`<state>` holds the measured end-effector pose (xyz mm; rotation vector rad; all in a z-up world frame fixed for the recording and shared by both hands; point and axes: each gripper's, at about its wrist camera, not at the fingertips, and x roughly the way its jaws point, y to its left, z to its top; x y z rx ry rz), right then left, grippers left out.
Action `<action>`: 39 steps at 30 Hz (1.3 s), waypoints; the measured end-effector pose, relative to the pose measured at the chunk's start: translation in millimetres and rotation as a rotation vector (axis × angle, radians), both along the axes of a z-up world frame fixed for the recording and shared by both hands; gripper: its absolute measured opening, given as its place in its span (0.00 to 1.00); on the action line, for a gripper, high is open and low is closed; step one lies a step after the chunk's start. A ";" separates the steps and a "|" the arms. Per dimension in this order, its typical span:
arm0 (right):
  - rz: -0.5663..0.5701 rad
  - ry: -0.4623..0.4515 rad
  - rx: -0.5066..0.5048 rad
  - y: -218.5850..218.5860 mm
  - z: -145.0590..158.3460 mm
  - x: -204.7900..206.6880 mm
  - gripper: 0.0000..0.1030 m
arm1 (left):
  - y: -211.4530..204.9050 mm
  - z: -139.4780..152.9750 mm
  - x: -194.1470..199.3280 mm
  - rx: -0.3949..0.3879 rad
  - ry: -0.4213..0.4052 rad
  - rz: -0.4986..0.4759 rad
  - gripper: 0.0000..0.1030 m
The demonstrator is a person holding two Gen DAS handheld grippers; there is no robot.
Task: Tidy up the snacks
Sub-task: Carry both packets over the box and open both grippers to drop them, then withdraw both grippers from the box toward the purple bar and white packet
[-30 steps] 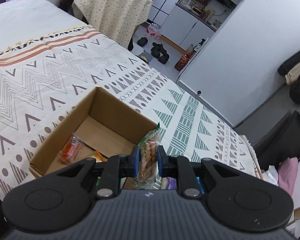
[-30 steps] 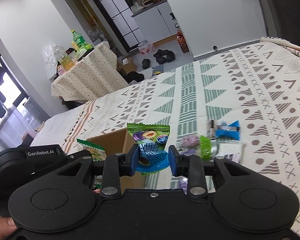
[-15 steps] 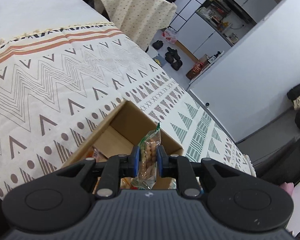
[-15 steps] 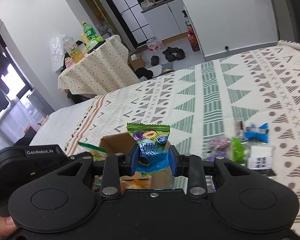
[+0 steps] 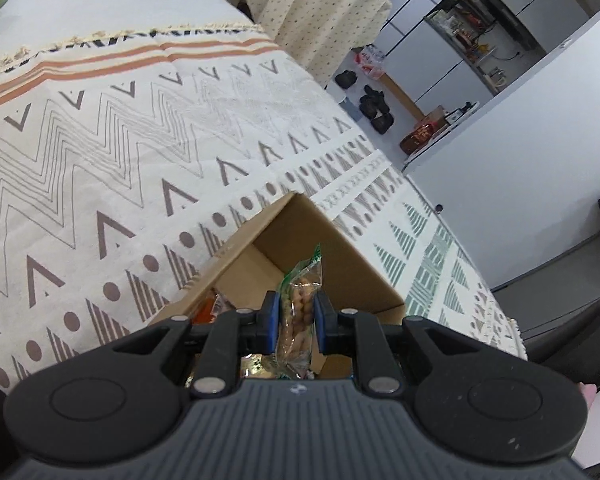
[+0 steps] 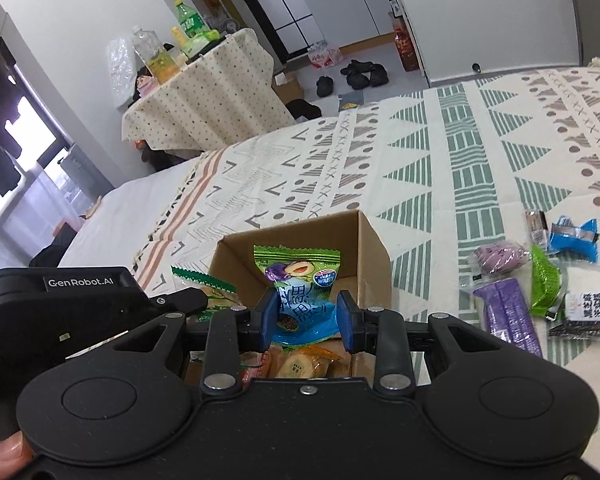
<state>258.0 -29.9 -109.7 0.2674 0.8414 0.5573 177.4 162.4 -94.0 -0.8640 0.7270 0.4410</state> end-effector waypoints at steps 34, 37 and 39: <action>-0.132 0.028 0.018 -116.8 14.6 -19.6 0.53 | -104.8 28.7 7.8 0.216 0.096 -0.139 0.83; -0.148 0.027 0.019 -133.7 16.5 -20.8 0.57 | -118.8 31.2 8.6 0.232 0.096 -0.181 0.83; -0.161 0.024 0.022 -144.2 16.8 -22.0 0.59 | -128.1 32.7 8.4 0.254 0.092 -0.196 0.83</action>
